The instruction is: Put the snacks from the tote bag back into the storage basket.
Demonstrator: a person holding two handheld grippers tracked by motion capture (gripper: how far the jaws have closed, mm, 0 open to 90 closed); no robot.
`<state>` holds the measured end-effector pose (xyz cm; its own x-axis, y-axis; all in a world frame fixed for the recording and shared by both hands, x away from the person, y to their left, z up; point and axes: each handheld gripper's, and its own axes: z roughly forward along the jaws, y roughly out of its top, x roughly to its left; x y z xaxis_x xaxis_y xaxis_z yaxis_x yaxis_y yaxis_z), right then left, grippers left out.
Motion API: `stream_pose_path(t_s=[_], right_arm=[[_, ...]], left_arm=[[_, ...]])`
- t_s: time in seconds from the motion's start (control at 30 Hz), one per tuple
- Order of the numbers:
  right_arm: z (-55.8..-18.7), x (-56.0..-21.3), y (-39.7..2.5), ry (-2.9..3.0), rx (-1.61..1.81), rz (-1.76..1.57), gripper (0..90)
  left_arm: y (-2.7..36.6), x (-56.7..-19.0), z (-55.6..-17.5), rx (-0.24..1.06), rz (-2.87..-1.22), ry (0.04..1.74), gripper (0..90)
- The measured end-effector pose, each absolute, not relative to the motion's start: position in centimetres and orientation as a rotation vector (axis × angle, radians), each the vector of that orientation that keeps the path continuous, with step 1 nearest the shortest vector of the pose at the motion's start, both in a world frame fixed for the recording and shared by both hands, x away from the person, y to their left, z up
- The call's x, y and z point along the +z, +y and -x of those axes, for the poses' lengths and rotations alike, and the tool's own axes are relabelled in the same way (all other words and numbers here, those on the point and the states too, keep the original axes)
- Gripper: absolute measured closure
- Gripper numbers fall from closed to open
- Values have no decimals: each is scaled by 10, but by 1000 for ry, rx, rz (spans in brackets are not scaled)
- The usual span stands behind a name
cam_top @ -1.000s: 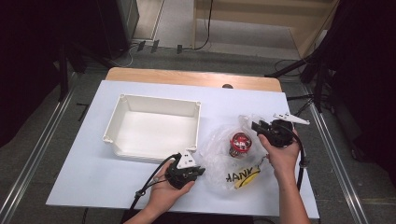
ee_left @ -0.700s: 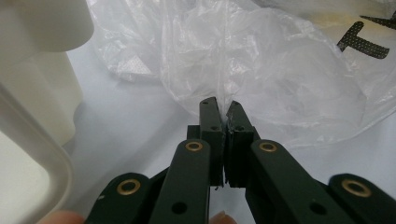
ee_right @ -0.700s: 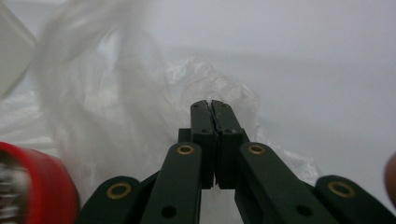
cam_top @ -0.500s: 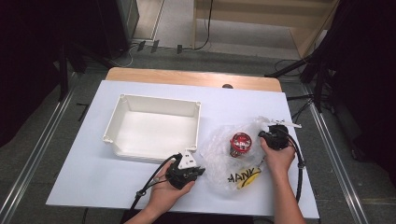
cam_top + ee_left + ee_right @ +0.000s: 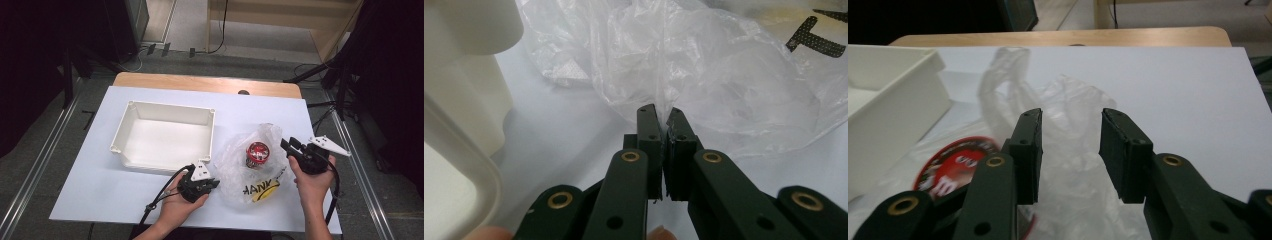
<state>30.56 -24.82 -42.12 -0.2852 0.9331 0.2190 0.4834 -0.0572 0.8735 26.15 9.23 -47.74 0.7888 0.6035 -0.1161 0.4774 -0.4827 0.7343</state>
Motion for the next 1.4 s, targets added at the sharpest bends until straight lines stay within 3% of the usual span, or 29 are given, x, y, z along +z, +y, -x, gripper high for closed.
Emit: stream_pose_path(t_s=[0.17,0.43,0.6,0.7,1.0,1.3,1.4], right_arm=[[-291,-433,-237,1844,1289,-1488,644],[-294,-481,-227,2008,1109,-1606,894],[-291,-485,-227,2002,1019,-1627,892],[-278,-472,-232,1921,1125,-1608,788],[-247,-434,-205,1953,1411,-1336,874],[-268,-487,-166,2202,1176,-1406,900],[-268,-485,-167,2190,1171,-1418,886]], left_arm=[[92,-478,-261,204,-2169,794,883],[93,-477,-261,201,-2170,794,885],[93,-477,-262,196,-2164,799,886],[93,-477,-262,198,-2163,800,884],[92,-477,-262,198,-2172,797,882],[93,-478,-262,192,-2160,800,881],[93,-477,-262,196,-2159,799,879]])
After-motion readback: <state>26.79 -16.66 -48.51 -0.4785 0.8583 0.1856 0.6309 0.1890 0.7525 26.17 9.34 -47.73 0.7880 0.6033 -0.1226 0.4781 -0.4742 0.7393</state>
